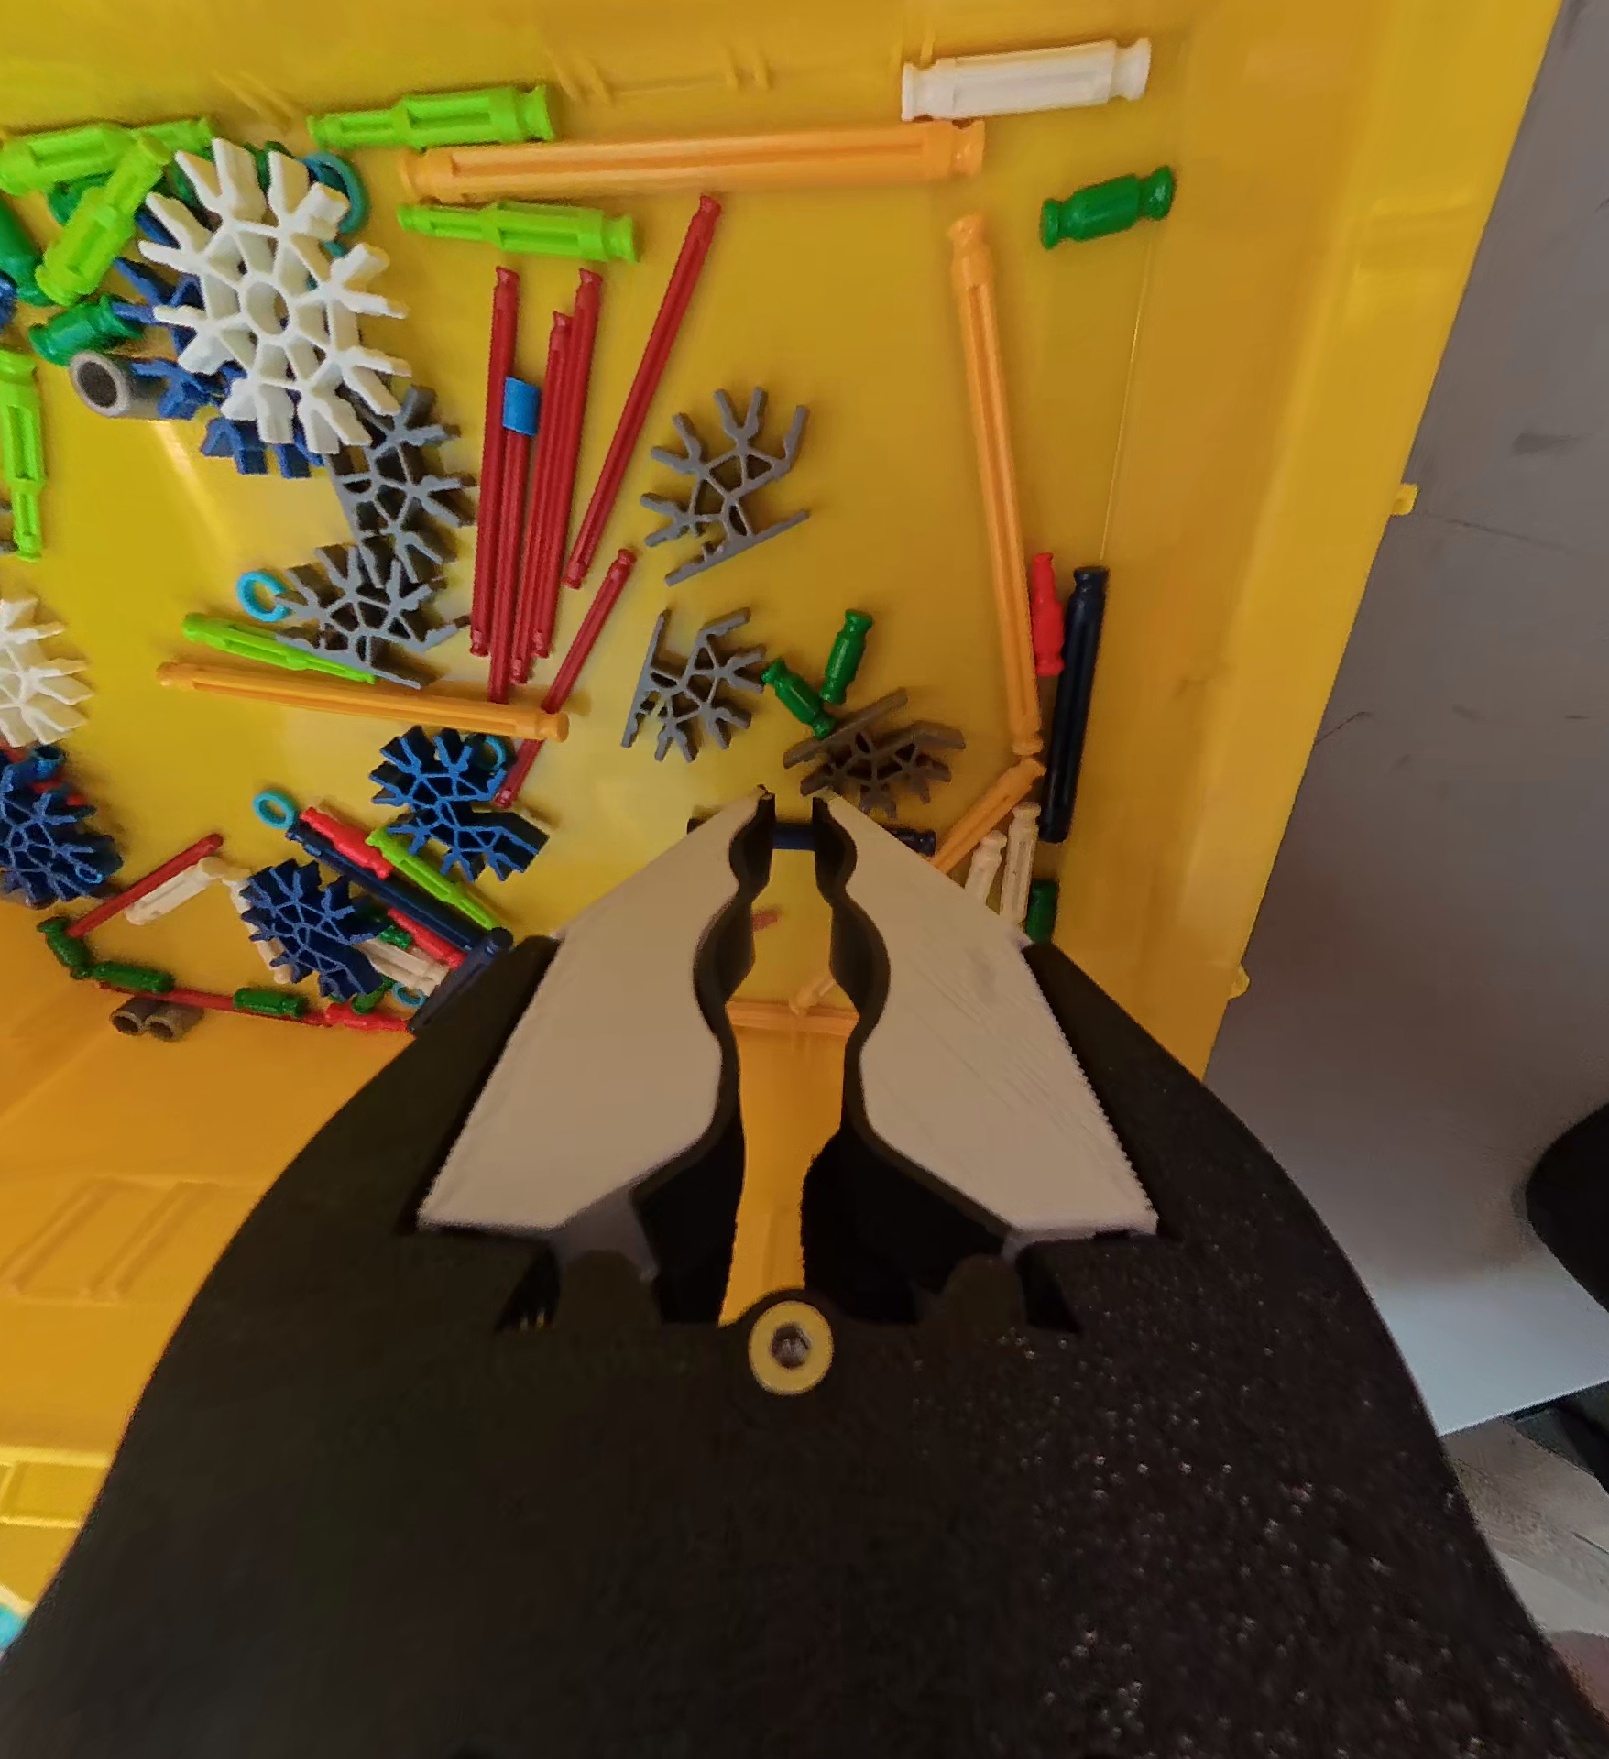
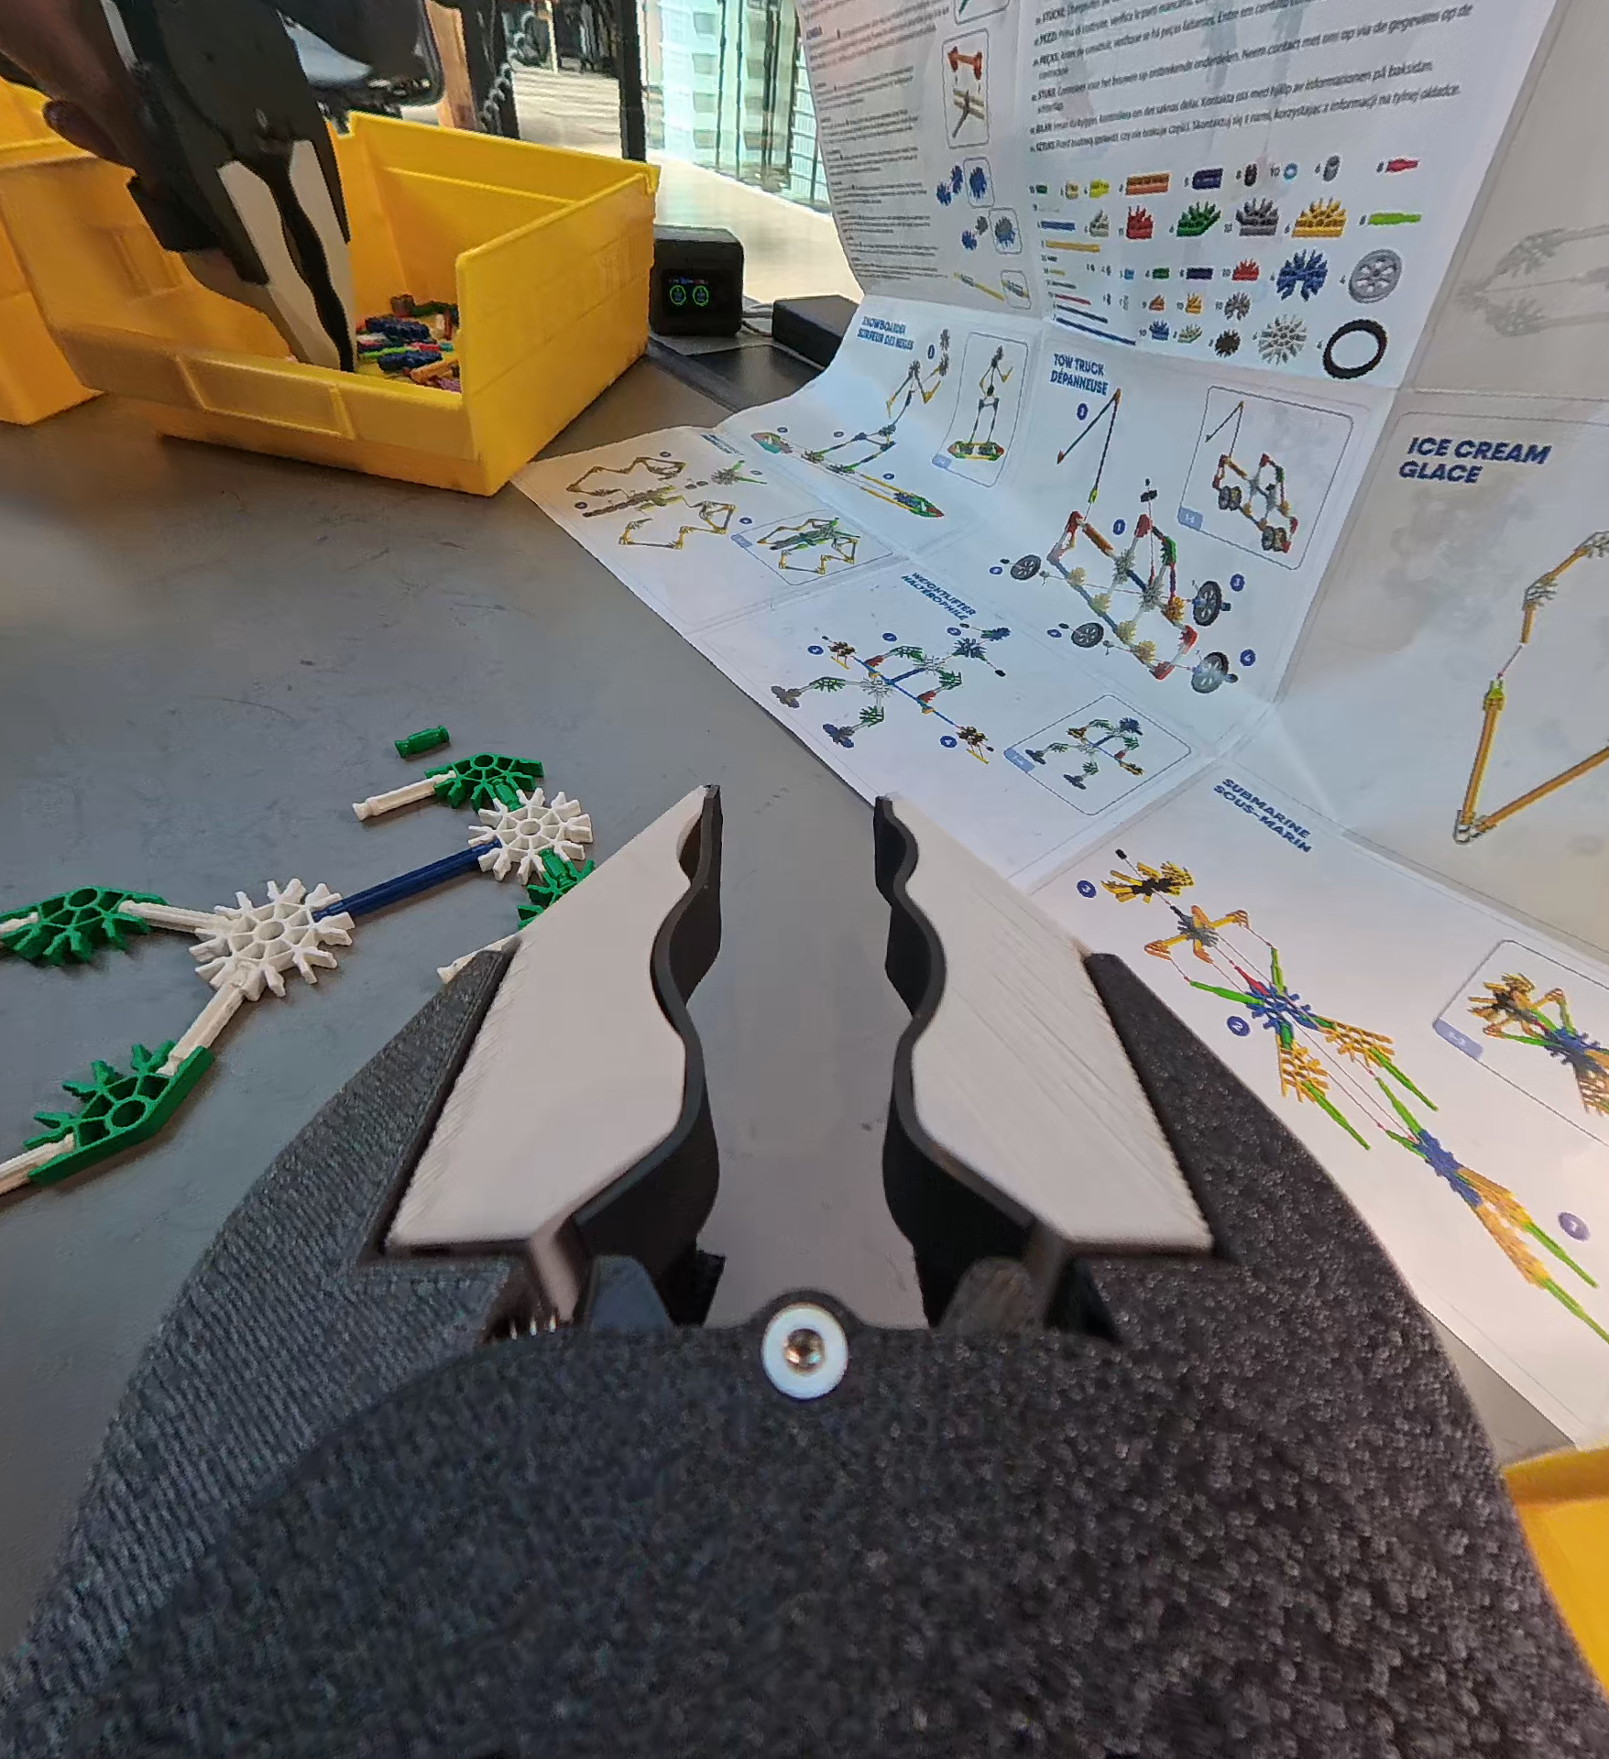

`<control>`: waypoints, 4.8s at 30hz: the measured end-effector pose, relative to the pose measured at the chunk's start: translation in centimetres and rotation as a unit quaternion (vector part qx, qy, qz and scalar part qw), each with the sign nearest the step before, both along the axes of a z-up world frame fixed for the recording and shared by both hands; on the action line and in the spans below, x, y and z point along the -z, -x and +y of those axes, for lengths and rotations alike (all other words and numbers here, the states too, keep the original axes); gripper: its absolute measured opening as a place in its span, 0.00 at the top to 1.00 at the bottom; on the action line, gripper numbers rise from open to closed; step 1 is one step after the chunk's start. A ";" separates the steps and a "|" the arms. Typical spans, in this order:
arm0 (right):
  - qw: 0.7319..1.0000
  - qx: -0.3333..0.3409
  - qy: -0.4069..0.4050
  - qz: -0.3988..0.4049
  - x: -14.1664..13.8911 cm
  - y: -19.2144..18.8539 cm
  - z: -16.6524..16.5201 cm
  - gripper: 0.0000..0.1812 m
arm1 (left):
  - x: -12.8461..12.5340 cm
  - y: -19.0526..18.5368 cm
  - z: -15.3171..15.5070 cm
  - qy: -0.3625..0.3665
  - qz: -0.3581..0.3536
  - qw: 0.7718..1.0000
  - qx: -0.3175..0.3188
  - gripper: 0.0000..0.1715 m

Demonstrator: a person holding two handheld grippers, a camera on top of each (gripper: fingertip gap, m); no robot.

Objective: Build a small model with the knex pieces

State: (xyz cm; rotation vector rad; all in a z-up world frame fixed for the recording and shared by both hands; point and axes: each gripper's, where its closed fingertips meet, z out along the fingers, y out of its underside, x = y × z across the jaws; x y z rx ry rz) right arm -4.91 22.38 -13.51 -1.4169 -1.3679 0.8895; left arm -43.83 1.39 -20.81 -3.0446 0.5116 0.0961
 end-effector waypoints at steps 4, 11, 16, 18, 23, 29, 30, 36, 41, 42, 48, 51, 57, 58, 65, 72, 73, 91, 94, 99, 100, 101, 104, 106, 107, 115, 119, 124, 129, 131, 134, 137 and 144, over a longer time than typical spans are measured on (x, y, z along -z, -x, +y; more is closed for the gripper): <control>1.000 -0.001 -0.001 -0.001 0.0 0.0 -0.1 0.83 | -0.2 -0.6 0.3 -0.012 -0.013 1.000 0.001 0.97; 1.000 -0.003 -0.005 -0.006 0.2 0.1 -0.1 0.83 | 0.3 -0.8 1.2 -0.021 -0.025 0.999 -0.035 0.97; 1.000 -0.005 -0.005 -0.008 0.3 0.1 -0.2 0.83 | 0.3 -1.2 1.6 -0.027 -0.040 0.997 -0.052 0.97; 1.000 -0.006 -0.005 -0.009 0.3 0.1 -0.3 0.83 | 0.3 -1.6 1.8 -0.033 -0.068 0.994 -0.077 0.97; 1.000 -0.008 -0.006 -0.012 0.4 0.1 -0.4 0.83 | 0.2 -1.6 2.3 -0.043 -0.098 0.988 -0.116 0.96; 1.000 -0.009 -0.005 -0.013 0.4 0.2 -0.4 0.83 | -0.2 -1.1 3.0 -0.059 -0.112 0.982 -0.141 0.96; 1.000 -0.009 -0.005 -0.013 0.4 0.2 -0.4 0.83 | 0.0 -1.0 2.9 -0.056 -0.106 0.983 -0.142 0.96; 1.000 -0.008 -0.005 -0.013 0.4 0.1 -0.4 0.83 | 0.2 -1.0 2.3 -0.048 -0.080 0.987 -0.134 0.96; 1.000 -0.009 -0.005 -0.014 0.5 0.2 -0.4 0.83 | 0.3 -1.4 1.6 -0.050 -0.057 0.990 -0.120 0.96; 1.000 -0.010 -0.006 -0.015 0.5 0.2 -0.5 0.83 | 0.3 -1.5 1.5 -0.050 -0.057 0.990 -0.118 0.96; 1.000 -0.012 -0.009 -0.018 0.6 0.2 -0.6 0.83 | 0.4 -1.4 1.9 -0.049 -0.056 0.990 -0.118 0.96; 1.000 -0.012 -0.007 -0.019 0.6 0.2 -0.6 0.83 | 0.3 -1.3 2.4 -0.051 -0.057 0.990 -0.120 0.96; 1.000 -0.012 -0.007 -0.020 0.7 0.2 -0.6 0.83 | 0.4 -1.4 2.5 -0.044 -0.057 0.991 -0.115 0.97; 1.000 -0.013 -0.007 -0.020 0.7 0.2 -0.6 0.83 | 0.4 -1.6 2.3 -0.038 -0.063 0.991 -0.113 0.97; 1.000 -0.016 -0.011 -0.023 0.8 0.3 -0.7 0.83 | -0.1 -2.2 1.3 -0.027 -0.075 0.992 -0.093 0.96; 1.000 -0.016 -0.010 -0.025 0.8 0.3 -0.7 0.83 | -0.2 -1.5 2.1 -0.052 -0.080 0.988 -0.125 0.96; 1.000 -0.016 -0.010 -0.025 0.8 0.3 -0.7 0.83 | -0.1 -1.5 2.3 -0.053 -0.078 0.987 -0.127 0.96; 1.000 -0.017 -0.010 -0.024 0.8 0.3 -0.7 0.83 | 0.3 -1.2 2.2 -0.028 -0.046 0.992 -0.116 1.00; 0.999 -0.017 -0.010 -0.026 0.9 0.3 -0.8 0.83 | 0.3 -0.9 1.7 -0.018 -0.041 0.993 -0.114 1.00; 0.999 -0.017 -0.009 -0.027 0.9 0.3 -0.7 0.83 | 0.1 -1.4 1.7 -0.029 -0.052 0.992 -0.113 1.00; 0.999 -0.017 -0.010 -0.028 0.9 0.3 -0.8 0.83 | 0.2 -1.5 1.6 -0.026 -0.054 0.992 -0.113 1.00; 0.999 -0.018 -0.010 -0.028 0.9 0.3 -0.8 0.83 | 0.4 -1.6 1.5 -0.022 -0.055 0.992 -0.113 1.00; 0.999 -0.018 -0.011 -0.028 0.9 0.3 -0.8 0.83 | 0.5 -1.7 1.5 -0.019 -0.053 0.992 -0.108 1.00; 0.999 -0.018 -0.012 -0.029 0.9 0.3 -0.8 0.83 | 0.5 -1.7 1.5 -0.016 -0.050 0.993 -0.102 1.00; 0.999 -0.019 -0.012 -0.029 0.9 0.3 -0.8 0.83 | 0.5 -1.7 1.4 -0.014 -0.047 0.994 -0.100 1.00; 0.999 -0.020 -0.013 -0.030 1.0 0.3 -0.9 0.83 | 0.6 -1.9 1.0 0.001 -0.009 0.999 -0.043 0.99; 0.999 -0.021 -0.014 -0.031 1.0 0.3 -0.9 0.83 | 0.6 -2.0 0.6 0.011 0.036 0.999 0.001 0.99; 0.999 -0.023 -0.016 -0.034 1.1 0.3 -1.0 0.83 | 0.9 -1.9 0.5 0.012 0.091 0.994 0.053 0.97; 0.999 -0.025 -0.018 -0.036 1.2 0.3 -1.2 0.83 | 1.0 -1.9 0.4 0.005 0.090 0.994 0.062 0.97; 0.999 -0.025 -0.019 -0.038 1.2 0.3 -1.2 0.83 | 0.9 -1.9 0.4 0.002 0.084 0.995 0.056 0.97; 0.999 -0.025 -0.018 -0.038 1.2 0.3 -1.2 0.83 | 0.9 -1.8 0.4 -0.001 0.070 0.996 0.046 0.97; 0.999 -0.024 -0.017 -0.037 1.2 0.3 -1.1 0.83 | 0.5 -1.3 0.3 -0.008 0.068 0.997 0.035 0.97; 0.999 -0.025 -0.020 -0.042 1.4 0.3 -1.2 0.83 | -8.0 0.1 3.8 -0.135 0.093 0.986 0.014 0.98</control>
